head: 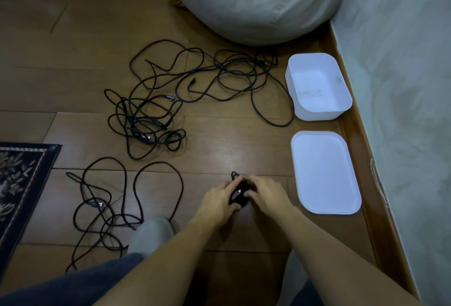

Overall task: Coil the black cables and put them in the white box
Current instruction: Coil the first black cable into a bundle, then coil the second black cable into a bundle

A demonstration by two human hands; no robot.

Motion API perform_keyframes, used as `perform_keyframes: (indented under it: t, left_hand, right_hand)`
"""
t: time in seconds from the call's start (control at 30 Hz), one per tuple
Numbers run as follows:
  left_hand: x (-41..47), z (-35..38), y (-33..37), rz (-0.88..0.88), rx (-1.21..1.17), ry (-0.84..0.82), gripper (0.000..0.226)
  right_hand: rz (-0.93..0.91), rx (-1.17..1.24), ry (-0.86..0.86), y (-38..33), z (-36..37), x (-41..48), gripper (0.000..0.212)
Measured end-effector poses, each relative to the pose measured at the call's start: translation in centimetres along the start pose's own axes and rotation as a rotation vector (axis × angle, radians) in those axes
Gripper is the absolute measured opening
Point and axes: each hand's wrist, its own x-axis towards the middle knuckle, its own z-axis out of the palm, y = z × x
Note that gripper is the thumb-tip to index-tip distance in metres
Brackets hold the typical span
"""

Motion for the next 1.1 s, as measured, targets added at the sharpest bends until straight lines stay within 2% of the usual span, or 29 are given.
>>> perform_keyframes:
  t: [0.1,0.2,0.33,0.47,0.6,0.73,0.87,0.93,1.03,1.1]
  left_hand:
    - [-0.2,0.8,0.1,0.018,0.033,0.049,0.084]
    - [0.2,-0.2,0.3,0.034,-0.009,0.026,0.086]
    - [-0.4,-1.9,0.3,0.016,-0.048,0.067,0.08]
    - [0.6,-4.8,-0.1,-0.054,-0.098,0.194,0.062]
    - [5.1,-9.2,0.2,-0.102,-0.098,0.295,0.057]
    - [11.4,-12.9,0.9,-0.162,-0.158,0.318,0.056]
    - [17.3,-14.4,0.8,-0.173,-0.228,0.353,0.058]
    - [19.6,-14.6,0.5,-0.181,-0.259,0.343,0.057]
    - [21.4,-14.3,-0.5,-0.168,-0.282,0.327,0.056]
    - [21.4,-14.1,-1.1,-0.141,-0.263,0.327,0.053]
  right_hand:
    - [0.007,0.019,0.024,0.1,0.7,-0.2,0.049]
    - [0.04,0.035,-0.028,0.2,0.0,0.3,0.053]
    - [0.072,0.039,-0.056,0.4,-2.1,1.1,0.042]
    - [0.094,0.007,0.024,0.4,-4.6,2.9,0.032]
    - [0.07,0.052,0.129,0.1,-7.9,6.8,0.027]
    - [0.04,0.11,0.222,-0.2,-11.3,12.8,0.036]
    - [-0.022,-0.046,0.271,-0.2,-13.2,19.5,0.053]
    - [-0.021,-0.14,0.241,-0.2,-13.7,22.8,0.059]
    - [0.023,-0.267,0.109,-0.2,-13.8,26.9,0.07]
    - [0.065,-0.326,0.04,-0.4,-13.7,28.3,0.066]
